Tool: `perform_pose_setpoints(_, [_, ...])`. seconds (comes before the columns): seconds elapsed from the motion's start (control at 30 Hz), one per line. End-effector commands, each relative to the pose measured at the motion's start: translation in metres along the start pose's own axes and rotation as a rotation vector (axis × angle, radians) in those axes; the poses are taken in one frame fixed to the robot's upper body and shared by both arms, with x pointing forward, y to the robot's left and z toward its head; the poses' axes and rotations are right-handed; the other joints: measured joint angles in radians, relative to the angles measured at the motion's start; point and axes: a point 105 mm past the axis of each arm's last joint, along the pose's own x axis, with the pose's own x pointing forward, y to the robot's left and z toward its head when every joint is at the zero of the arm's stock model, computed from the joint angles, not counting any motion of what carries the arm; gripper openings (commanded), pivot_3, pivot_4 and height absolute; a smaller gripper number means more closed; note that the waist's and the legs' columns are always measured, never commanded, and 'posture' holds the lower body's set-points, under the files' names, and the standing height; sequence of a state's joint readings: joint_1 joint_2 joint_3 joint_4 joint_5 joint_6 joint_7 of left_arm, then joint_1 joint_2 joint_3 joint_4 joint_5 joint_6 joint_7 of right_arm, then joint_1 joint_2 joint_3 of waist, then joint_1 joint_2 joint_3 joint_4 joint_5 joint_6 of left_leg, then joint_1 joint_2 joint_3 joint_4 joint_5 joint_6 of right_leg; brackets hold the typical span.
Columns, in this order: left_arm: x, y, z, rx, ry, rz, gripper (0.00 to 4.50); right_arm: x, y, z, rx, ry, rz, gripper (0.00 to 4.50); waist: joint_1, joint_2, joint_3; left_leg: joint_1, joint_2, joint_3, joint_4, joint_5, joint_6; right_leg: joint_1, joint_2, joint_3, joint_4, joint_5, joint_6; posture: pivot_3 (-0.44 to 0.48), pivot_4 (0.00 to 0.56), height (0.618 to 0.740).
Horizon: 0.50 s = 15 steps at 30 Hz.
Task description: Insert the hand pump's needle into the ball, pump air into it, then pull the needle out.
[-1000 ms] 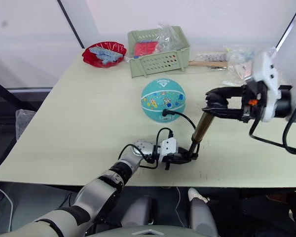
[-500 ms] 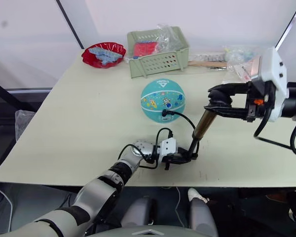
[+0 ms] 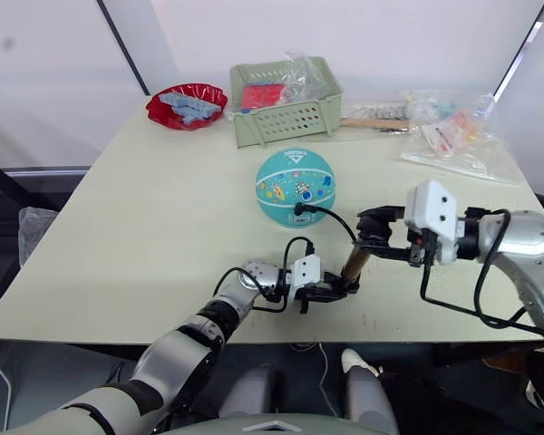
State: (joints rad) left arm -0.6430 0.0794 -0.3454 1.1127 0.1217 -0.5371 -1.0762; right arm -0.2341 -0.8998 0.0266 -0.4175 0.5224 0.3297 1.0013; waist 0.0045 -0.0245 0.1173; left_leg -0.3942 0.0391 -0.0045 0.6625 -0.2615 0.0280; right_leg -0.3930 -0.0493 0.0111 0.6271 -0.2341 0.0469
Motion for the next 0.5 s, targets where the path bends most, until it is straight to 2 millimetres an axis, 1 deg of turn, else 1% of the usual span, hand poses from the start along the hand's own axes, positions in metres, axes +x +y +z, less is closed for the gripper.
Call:
perform_pose_setpoints(0.03, [-0.006, -0.027, -0.039, -0.117, 0.126, -0.063, 1.03, 0.006, 0.006, -0.042, 0.033, 0.138, -0.026, 1.94, 0.0, 0.0, 0.0, 0.0, 0.0, 0.0, 0.0, 0.0, 0.0, 0.0, 0.0, 0.0, 0.0, 0.0, 0.0, 0.0, 0.15, 0.736])
perform_pose_setpoints(0.1, [-0.006, -0.026, -0.039, -0.117, 0.126, -0.061, 1.03, 0.007, 0.007, -0.045, 0.022, 0.143, -0.026, 1.94, 0.0, 0.001, 0.0, 0.0, 0.0, 0.0, 0.0, 0.0, 0.0, 0.0, 0.0, 0.0, 0.0, 0.0, 0.0, 0.0, 0.15, 0.736])
perform_pose_setpoints(0.2, [-0.007, -0.025, -0.039, -0.118, 0.127, -0.058, 1.03, 0.004, 0.002, -0.038, 0.005, 0.13, -0.044, 1.94, 0.002, 0.002, 0.001, 0.0, 0.0, 0.0, 0.0, 0.0, 0.0, 0.0, 0.0, 0.0, 0.0, 0.0, 0.0, 0.0, 0.15, 0.736])
perform_pose_setpoints(0.3, [-0.007, -0.026, -0.04, -0.12, 0.13, -0.057, 1.03, -0.005, -0.01, -0.019, -0.015, 0.103, -0.069, 1.94, 0.006, 0.003, 0.003, -0.001, -0.001, 0.0, 0.0, 0.0, 0.0, -0.001, 0.0, 0.0, 0.0, 0.0, 0.0, 0.0, 0.15, 0.736])
perform_pose_setpoints(0.5, [-0.007, -0.026, -0.04, -0.123, 0.129, -0.058, 1.03, -0.023, -0.026, 0.024, -0.025, 0.039, -0.088, 1.94, 0.01, 0.007, 0.01, -0.004, -0.001, 0.0, 0.0, 0.0, 0.0, -0.002, 0.0, 0.0, 0.0, 0.0, -0.001, 0.0, 0.15, 0.736])
